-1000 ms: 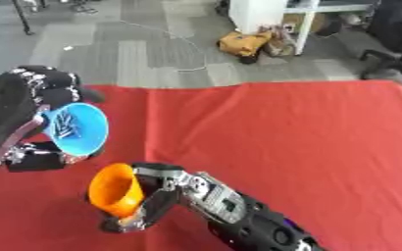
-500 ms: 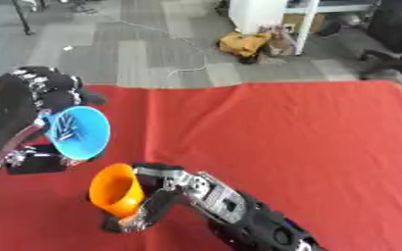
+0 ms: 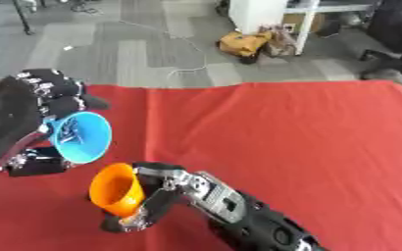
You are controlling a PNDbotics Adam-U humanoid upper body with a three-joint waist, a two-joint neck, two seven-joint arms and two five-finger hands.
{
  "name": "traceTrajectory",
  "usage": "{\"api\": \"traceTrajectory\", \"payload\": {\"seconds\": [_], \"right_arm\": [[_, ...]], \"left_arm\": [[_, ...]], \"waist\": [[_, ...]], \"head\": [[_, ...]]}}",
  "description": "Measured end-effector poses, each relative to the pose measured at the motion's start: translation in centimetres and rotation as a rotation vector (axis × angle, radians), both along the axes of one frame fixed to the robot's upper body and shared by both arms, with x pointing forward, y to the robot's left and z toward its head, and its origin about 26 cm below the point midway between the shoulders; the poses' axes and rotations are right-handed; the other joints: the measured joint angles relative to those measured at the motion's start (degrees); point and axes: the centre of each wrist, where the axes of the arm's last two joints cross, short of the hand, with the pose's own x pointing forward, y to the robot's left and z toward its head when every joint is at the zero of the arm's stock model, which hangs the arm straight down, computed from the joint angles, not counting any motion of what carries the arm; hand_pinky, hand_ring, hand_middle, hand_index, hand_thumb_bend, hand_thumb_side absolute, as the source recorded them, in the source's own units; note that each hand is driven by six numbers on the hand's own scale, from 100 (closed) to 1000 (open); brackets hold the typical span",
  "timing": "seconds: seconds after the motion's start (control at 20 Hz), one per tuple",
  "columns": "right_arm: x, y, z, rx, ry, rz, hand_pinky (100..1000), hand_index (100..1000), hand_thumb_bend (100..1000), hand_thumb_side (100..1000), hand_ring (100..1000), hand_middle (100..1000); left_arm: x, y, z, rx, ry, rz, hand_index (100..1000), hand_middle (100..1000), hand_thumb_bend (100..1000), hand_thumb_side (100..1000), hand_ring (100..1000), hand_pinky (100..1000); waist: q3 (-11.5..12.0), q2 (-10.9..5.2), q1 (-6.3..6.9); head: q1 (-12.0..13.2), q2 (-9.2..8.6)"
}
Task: Pour the contents of one cup into another cup.
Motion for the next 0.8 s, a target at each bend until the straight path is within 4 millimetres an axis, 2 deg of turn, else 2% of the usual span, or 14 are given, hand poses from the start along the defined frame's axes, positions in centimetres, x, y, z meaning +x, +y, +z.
{"api": "traceTrajectory", "payload": {"seconds": [0.8], "right_arm": [[0.01,-0.04,0.01,-0.001,0.000,-0.001,575,743,327,100,452,467]], "left_arm": [[-0.45,-0.45,0.17,0.079,-0.133,0.028,727,399,688,100,386,524]], "waist": [[0.0,0.00,-0.23]], "head": [[0.0,0.01]]}}
